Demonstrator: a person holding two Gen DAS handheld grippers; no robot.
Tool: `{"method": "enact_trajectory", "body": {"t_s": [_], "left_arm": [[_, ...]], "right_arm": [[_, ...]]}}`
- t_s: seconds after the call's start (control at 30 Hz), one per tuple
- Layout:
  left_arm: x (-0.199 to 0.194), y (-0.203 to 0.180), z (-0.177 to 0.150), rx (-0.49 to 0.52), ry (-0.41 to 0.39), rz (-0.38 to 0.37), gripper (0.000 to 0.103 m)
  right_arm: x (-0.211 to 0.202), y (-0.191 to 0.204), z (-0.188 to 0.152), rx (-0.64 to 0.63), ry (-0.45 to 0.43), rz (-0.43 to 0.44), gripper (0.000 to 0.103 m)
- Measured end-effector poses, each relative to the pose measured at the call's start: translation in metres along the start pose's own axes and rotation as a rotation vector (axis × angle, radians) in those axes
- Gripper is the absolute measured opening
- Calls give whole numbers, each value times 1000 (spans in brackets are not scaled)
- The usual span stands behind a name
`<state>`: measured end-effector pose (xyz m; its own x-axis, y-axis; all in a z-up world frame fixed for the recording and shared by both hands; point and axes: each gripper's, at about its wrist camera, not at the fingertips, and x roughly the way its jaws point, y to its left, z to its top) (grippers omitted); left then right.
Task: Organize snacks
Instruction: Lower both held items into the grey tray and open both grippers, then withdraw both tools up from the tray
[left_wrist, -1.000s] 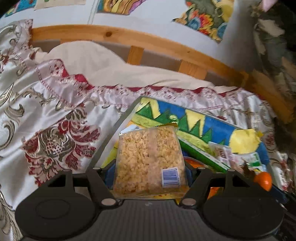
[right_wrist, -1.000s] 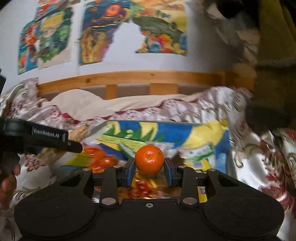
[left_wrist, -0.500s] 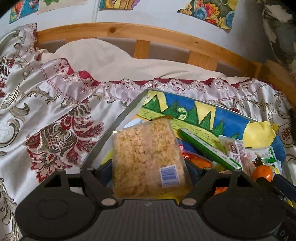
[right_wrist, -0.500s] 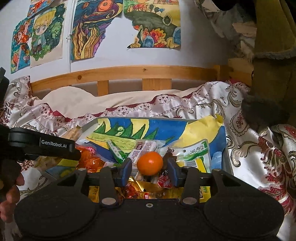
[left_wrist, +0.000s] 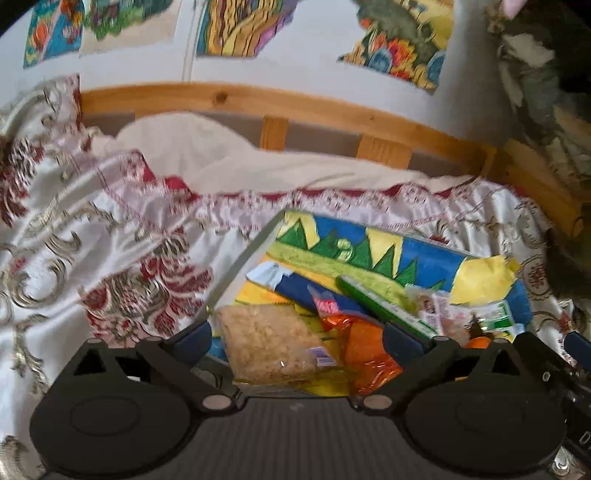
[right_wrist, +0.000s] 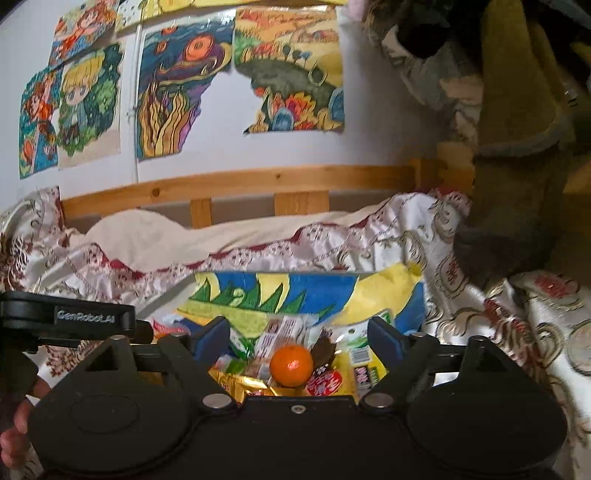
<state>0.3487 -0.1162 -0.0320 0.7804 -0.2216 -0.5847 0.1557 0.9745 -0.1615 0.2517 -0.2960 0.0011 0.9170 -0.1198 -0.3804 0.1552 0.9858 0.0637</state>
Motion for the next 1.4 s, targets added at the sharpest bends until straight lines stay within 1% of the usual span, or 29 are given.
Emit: {"method": "enact_trajectory", "body": {"t_s": [0.13,0.3,0.4,0.63,0.8,1.13,1.4], "left_arm": [[-30,1,0,8,-59,1,102],[-70,7,-4,4,-105,5,103],[-94,9,-9,21,-129,8,103],[-149,11,-34,65,-177,11,103],[-182,17,-56,81,-193,16,103],[-228,28,-82,79,-216,13,103],[-248,33,-116,132,-214,29,103]], "right_arm": [[-24,-4,10,14,-34,-17,94],[-60,-7,19,34,-69,-11,99],[-84,-6,20,42,-86,-9,102],[-136,2,11,23,-83,10,102],[-171,5,-1,9,-84,12,102],[-227,14,-20,-18,-112,14,102],[-260,18,-43,-30,-93,21,102]]}}
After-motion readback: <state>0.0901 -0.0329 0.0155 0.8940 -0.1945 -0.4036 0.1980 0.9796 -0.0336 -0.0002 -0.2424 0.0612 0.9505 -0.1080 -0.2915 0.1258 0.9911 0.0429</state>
